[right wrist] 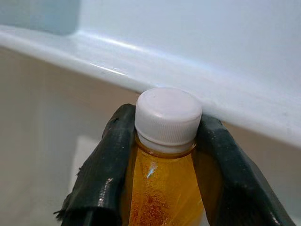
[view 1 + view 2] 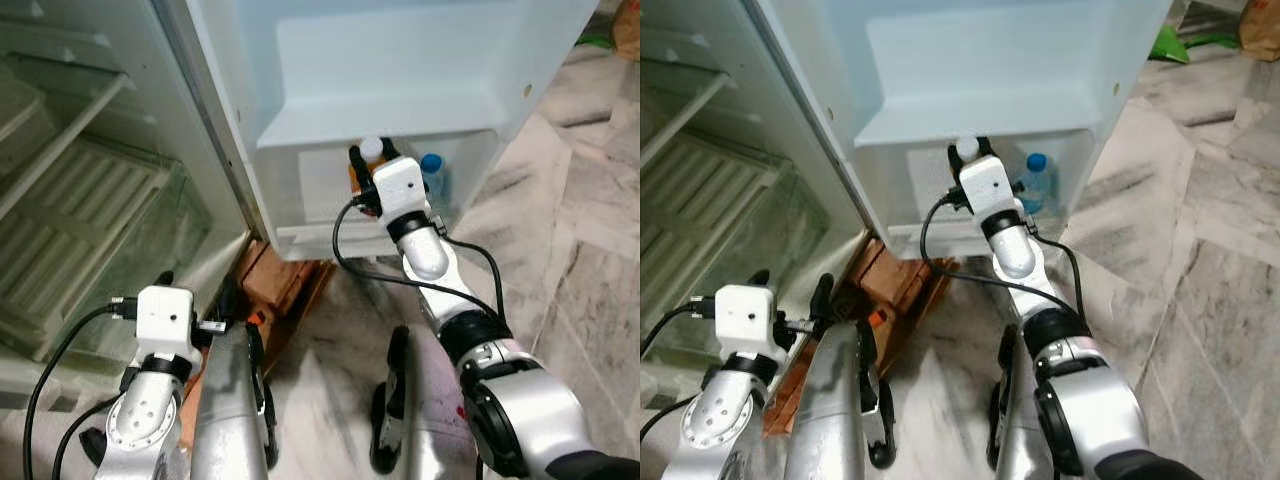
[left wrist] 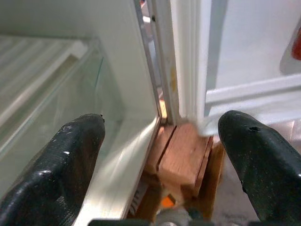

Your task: Restocking fridge

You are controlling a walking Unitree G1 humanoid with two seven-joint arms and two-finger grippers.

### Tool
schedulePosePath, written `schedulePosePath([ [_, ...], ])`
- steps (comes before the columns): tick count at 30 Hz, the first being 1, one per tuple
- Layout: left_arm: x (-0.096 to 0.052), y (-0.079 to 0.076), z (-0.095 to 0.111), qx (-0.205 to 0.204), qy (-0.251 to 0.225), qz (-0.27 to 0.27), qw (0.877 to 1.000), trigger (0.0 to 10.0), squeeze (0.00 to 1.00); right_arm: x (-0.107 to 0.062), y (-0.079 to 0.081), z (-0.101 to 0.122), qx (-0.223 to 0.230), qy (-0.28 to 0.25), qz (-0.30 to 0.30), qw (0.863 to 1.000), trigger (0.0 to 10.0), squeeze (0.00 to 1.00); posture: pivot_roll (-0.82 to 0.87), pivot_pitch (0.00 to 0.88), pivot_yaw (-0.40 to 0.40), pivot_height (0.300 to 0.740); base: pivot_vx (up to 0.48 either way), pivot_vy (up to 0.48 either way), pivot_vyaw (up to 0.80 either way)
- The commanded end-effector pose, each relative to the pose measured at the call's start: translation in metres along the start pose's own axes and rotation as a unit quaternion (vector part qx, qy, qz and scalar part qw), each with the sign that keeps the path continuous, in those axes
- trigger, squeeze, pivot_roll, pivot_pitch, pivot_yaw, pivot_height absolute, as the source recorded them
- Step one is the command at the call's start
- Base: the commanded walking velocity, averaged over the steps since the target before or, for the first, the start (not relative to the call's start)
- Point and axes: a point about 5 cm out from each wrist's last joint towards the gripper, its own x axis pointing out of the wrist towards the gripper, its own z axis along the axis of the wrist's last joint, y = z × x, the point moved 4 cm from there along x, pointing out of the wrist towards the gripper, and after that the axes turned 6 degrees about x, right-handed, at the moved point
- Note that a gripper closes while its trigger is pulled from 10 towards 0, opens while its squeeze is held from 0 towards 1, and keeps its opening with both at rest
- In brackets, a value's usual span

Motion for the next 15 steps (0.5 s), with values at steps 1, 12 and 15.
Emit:
schedulePosePath([
  [1,-0.004,0.002,-0.001,0.006,0.006,-0.001,1.0,10.0,0.0,0.007,0.009,0.022,-0.012,-0.051,0.024,0.998,10.0,0.0,0.22,0.29,0.059,0.545,0.0,0.0,0.0],
  [12,-0.008,0.002,-0.004,0.007,0.019,0.001,1.0,10.0,0.0,-0.019,-0.009,-0.028,-0.064,0.046,0.017,0.997,10.0,0.0,0.23,0.303,0.061,0.545,0.0,0.0,0.0],
  [15,-0.008,0.002,-0.004,0.008,0.02,0.001,1.0,10.0,0.0,-0.017,-0.01,-0.026,-0.068,0.044,0.019,0.997,10.0,0.0,0.23,0.305,0.062,0.545,0.0,0.0,0.0],
])
